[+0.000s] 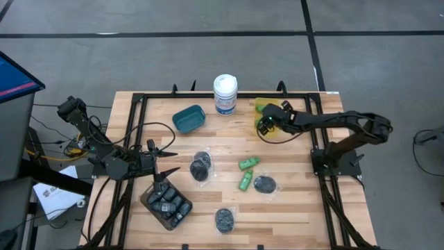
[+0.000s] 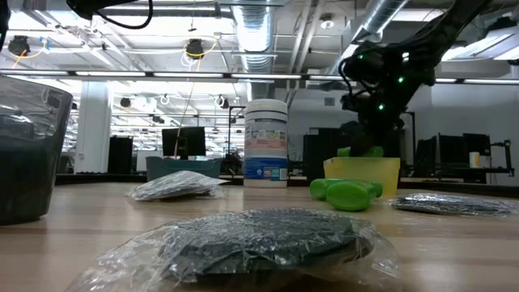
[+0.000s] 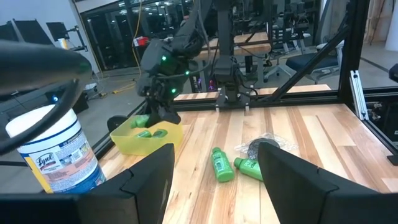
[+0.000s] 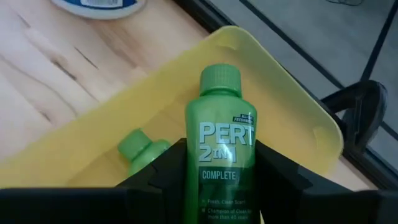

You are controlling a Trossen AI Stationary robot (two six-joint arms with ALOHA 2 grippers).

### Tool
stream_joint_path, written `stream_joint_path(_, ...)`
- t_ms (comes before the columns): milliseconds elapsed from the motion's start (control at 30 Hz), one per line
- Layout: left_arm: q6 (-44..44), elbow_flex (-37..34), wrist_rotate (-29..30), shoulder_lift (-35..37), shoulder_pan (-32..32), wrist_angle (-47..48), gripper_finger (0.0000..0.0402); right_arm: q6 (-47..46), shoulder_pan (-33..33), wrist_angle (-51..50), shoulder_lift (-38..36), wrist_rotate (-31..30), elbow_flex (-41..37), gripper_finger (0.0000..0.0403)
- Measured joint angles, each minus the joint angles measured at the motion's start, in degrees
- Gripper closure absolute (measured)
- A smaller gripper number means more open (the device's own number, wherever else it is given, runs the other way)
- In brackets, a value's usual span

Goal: Pick & Place Travel size toiletries
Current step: Put the green shampoo bottle into the yellow bin

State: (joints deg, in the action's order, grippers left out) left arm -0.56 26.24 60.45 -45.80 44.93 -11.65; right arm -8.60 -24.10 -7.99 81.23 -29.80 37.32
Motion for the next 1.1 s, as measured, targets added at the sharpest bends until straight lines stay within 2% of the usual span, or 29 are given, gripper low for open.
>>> stream_joint_path(167, -0.02, 0.0, -0.04, 0.0, 0.0, 0.01, 0.0175, -0.28, -1.49, -0.06, 3.45, 0.02, 0.02, 0.0254)
stream_joint_path(300, -0.02, 0.0, -0.04, 0.0, 0.0, 0.01, 0.0175, 0.03, -1.56, 0.29, 5.12, 0.01, 0.03, 0.0235)
stream_joint_path(500, -0.02, 0.0, -0.07, 0.02, 0.0, -0.02, 0.0175, 2.63, -0.64, -0.72, 3.91, 0.23, 0.76, 0.0161)
stream_joint_path(633, 0.0, 0.0, -0.1, 0.0, -0.01, -0.06, 0.0175, 3.06, 0.87, -3.21, -0.03, 4.66, 3.16, 0.011)
stream_joint_path(733, 0.0, 0.0, -0.22, 0.0, 0.0, -0.12, 0.0175, 3.35, 3.96, -4.35, -4.19, 9.34, 4.89, 0.0089)
stream_joint_path(867, 0.0, 0.0, -0.24, 0.0, 0.0, -0.15, 0.0175, 6.3, 11.18, -1.6, -9.17, 14.92, 5.41, 0.0084)
stream_joint_path(967, 0.0, 0.0, -0.22, 0.0, 0.0, -0.17, 0.0175, 8.52, 17.14, -1.2, -10.15, 15.87, 5.44, 0.0086)
stream_joint_path(1100, -0.02, 0.0, -0.22, 0.01, 0.0, -0.17, 0.0175, 9.22, 23.42, -1.37, -7.37, 15.98, 5.44, 0.0087)
